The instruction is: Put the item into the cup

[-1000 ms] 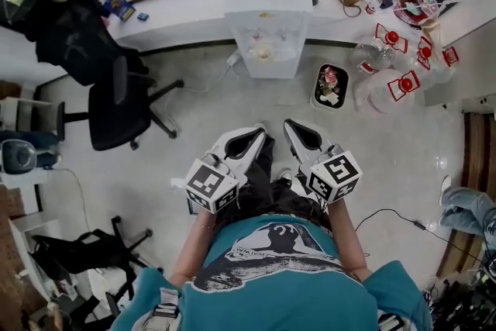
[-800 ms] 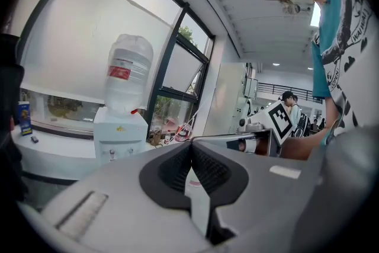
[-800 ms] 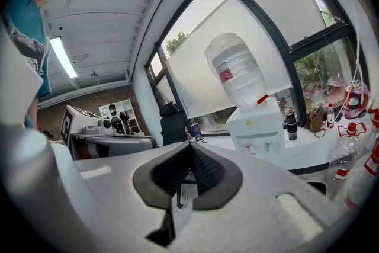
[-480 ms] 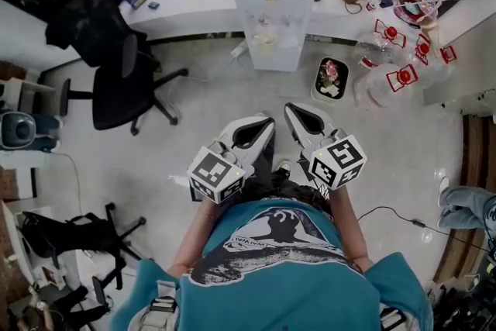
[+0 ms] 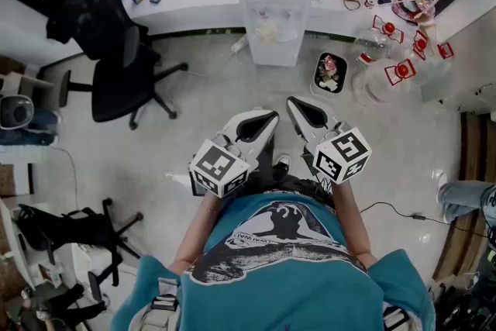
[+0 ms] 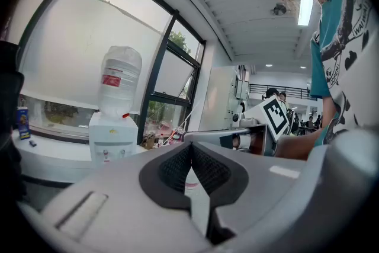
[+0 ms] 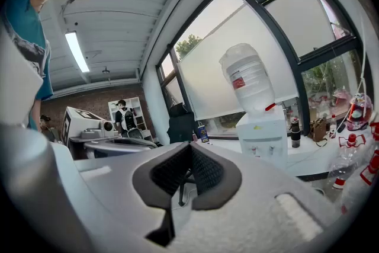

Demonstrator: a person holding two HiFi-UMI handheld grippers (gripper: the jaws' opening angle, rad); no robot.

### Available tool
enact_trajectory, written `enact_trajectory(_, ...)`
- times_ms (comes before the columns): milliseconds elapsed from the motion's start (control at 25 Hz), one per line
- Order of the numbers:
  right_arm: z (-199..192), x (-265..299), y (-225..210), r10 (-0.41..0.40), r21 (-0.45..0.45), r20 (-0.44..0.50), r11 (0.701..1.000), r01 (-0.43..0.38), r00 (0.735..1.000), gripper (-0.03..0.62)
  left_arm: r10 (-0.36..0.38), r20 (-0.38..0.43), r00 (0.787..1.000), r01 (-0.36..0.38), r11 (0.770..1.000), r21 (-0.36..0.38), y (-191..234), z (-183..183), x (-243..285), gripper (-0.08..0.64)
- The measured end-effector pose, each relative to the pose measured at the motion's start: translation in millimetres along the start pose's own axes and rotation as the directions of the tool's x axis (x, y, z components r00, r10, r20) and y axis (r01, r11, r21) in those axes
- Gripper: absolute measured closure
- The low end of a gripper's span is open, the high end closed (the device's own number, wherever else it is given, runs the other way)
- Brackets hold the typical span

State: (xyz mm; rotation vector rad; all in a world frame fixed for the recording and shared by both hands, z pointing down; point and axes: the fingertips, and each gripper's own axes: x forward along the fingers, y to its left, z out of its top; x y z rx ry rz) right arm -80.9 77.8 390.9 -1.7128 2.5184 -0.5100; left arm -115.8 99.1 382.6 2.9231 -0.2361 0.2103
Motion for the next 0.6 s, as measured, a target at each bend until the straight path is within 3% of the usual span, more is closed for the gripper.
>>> enact_trajectory(600,-10,-4,17,0.024,0.0,-0.015,1.0,-0.024,1.0,0.594,-0.002,-0.019,1.0,0.002,1.0,0.001,-15,-9,-11,0.549)
